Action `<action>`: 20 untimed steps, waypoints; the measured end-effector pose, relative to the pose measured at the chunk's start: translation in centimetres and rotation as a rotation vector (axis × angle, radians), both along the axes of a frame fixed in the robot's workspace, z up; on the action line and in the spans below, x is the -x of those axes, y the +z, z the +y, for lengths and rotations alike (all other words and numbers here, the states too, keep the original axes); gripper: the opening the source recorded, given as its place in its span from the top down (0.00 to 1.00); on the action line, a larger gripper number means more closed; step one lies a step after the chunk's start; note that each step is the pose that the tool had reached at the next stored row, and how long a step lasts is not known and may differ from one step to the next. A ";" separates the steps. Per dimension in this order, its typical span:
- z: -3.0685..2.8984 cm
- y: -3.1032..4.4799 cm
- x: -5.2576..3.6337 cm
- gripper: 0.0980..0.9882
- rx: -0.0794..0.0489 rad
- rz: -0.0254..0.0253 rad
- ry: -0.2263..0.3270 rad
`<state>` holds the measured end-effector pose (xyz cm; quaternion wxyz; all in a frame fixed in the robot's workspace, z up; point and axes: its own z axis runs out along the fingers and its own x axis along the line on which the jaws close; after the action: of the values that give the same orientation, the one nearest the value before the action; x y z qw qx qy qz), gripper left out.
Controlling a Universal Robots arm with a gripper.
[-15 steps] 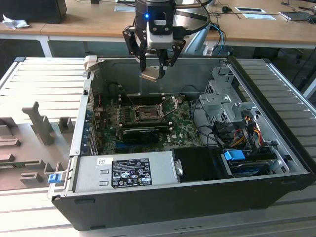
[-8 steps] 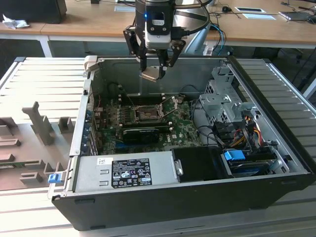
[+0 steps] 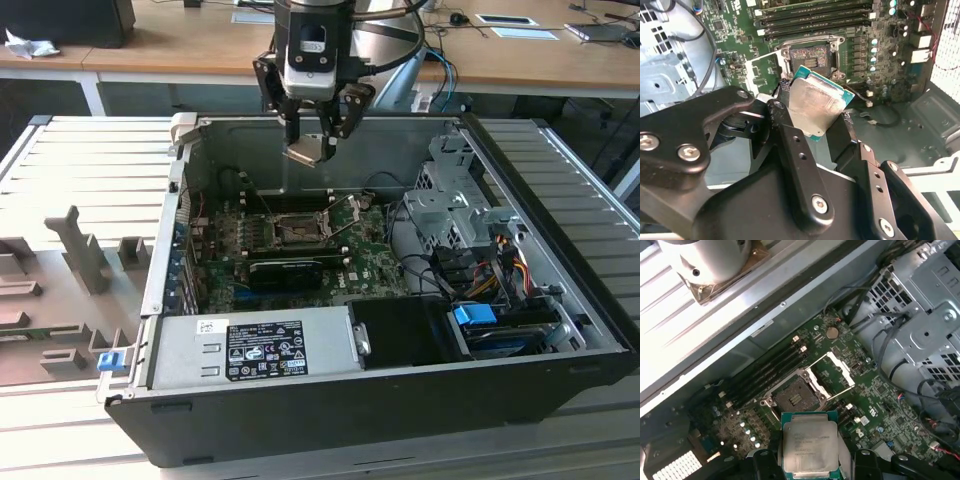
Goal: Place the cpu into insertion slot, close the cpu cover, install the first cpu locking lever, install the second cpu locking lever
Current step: 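Place the cpu into insertion slot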
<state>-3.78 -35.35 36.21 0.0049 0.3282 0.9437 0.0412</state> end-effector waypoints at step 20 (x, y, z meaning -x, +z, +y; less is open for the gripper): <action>0.00 -1.44 -0.01 0.51 0.009 0.0021 -0.184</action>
<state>-3.77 -35.36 34.77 0.0091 0.4134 0.9098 0.0361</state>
